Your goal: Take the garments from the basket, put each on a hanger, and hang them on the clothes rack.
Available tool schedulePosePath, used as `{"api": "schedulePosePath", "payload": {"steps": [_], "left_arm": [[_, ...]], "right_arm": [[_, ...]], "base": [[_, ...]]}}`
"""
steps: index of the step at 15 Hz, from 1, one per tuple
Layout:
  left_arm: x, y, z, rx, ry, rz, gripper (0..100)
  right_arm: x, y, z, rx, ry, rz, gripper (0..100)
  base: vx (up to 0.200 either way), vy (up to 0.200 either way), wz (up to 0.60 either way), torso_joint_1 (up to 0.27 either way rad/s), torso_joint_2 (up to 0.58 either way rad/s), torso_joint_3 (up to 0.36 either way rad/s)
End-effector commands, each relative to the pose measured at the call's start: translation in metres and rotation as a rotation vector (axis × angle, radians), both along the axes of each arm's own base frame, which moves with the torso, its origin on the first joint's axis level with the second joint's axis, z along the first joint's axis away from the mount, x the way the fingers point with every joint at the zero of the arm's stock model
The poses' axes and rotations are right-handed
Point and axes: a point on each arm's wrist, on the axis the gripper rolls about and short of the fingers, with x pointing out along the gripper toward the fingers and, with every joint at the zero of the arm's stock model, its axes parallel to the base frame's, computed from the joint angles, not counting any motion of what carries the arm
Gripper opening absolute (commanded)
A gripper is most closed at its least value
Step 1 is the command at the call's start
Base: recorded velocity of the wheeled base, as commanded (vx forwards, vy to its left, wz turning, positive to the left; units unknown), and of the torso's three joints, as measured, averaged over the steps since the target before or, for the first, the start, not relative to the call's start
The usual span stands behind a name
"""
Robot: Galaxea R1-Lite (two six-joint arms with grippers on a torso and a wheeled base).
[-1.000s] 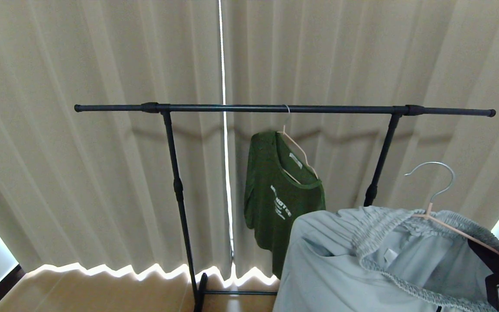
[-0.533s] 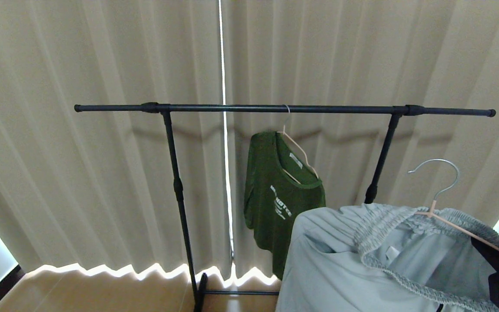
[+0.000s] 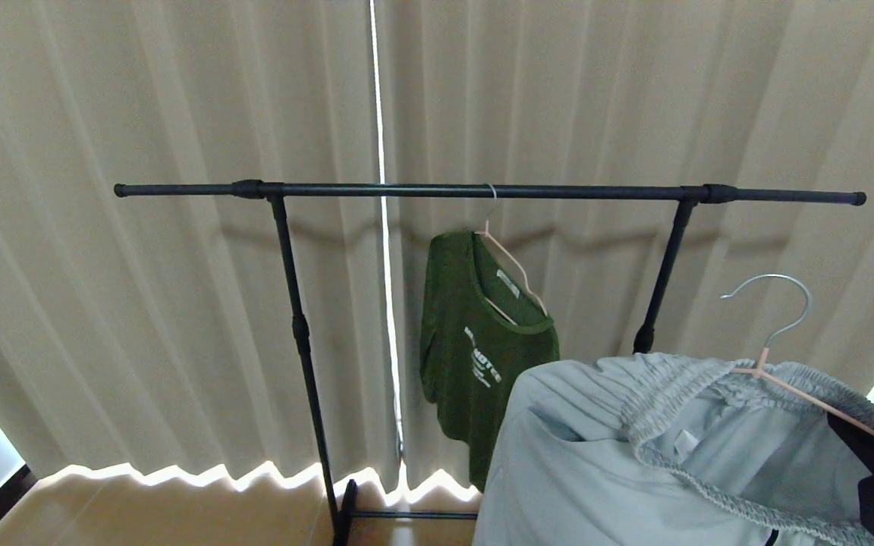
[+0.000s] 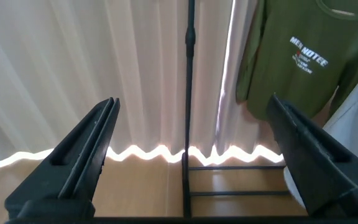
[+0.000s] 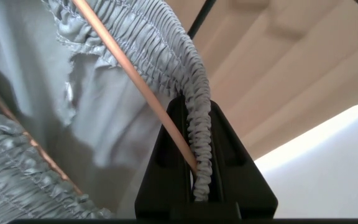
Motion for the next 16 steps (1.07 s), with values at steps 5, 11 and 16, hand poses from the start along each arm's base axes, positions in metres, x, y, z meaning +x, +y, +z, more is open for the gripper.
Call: {"api": "schedulePosePath", "payload": {"steps": [5,11,16], "left_arm": [[0.000,0.000,0.000,0.000,-0.001,0.000,100],[0.000,0.000,0.000,0.000,-0.001,0.000,100],[0.000,0.000,0.000,-0.002,-0.001,0.003,100]], "right_arm": [[-0.003,-0.002,0.001,0.002,-0.016,-0.008,0],[-0.006,-0.011,0.002,-0.004,-0.030,-0.088,0],[-0.004,-0.010,0.004,-0.003,-0.035,-0.086,0]], "base": [[0.000,-0.160,0.00,0.001,0.00,0.002],[0.000,0.000,0.00,0.000,0.00,0.000],[0.080,0.000,0.00,0.002,0.00,0.000]]}}
